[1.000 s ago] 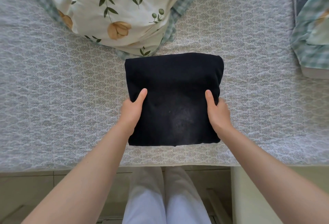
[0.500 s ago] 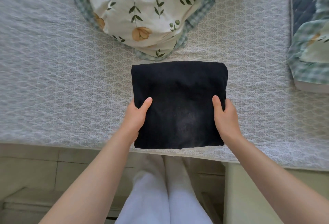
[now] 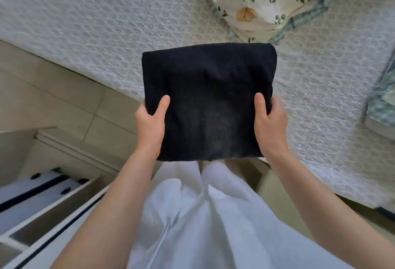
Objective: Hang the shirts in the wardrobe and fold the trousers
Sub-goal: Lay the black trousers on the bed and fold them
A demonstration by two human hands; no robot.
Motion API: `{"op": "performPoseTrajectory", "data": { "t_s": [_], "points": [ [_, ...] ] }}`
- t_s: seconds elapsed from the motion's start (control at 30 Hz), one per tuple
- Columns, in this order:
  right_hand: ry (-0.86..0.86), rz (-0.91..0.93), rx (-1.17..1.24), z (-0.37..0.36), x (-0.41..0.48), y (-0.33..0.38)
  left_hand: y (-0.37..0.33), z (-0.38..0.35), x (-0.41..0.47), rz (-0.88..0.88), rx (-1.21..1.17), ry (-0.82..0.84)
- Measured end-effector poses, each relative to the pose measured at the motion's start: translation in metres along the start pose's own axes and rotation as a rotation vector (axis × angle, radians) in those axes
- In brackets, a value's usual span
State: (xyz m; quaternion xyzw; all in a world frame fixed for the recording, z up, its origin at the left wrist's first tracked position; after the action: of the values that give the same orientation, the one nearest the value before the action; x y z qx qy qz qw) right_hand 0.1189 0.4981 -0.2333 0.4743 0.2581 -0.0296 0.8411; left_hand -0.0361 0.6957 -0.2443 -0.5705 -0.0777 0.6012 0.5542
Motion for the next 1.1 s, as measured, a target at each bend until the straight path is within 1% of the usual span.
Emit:
{"op": "performPoseTrajectory", "data": {
  "t_s": [0.17, 0.27, 0.47, 0.6, 0.83, 1.1],
  "points": [
    [0.108, 0.048, -0.011, -0.053, -0.037, 0.043, 0.0, 0.077, -0.009, 0.02, -0.052, -0.134],
    [0.173, 0.101, -0.058, -0.093, -0.056, 0.074, 0.002, 0.126, -0.008, 0.029, -0.077, -0.231],
    [0.297, 0.173, -0.117, -0.18, -0.087, 0.131, -0.002, 0.221, 0.003, -0.006, -0.157, -0.384],
    [0.384, 0.237, -0.171, -0.236, -0.1, 0.166, -0.003, 0.271, 0.011, -0.004, -0.21, -0.501],
    [0.559, 0.342, -0.278, -0.324, -0.113, 0.229, -0.001, 0.332, 0.029, 0.074, -0.302, -0.705],
    [0.807, 0.486, -0.401, -0.423, -0.118, 0.292, -0.006, 0.373, 0.047, 0.201, -0.43, -0.969]
  ]
}}
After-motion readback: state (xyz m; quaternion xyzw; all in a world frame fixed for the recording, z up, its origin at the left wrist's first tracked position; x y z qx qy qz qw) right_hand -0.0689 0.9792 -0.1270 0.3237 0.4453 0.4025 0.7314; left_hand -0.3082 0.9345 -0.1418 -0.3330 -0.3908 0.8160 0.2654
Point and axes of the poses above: each hand's wrist, its own x-axis towards the middle knuckle, its own z-axis out of the back of the hand, y = z × x, the point moved 3 cm from there along x, towards the middle knuckle, and after that the axes turned 4 degrees about x, right-handed, at the moved point
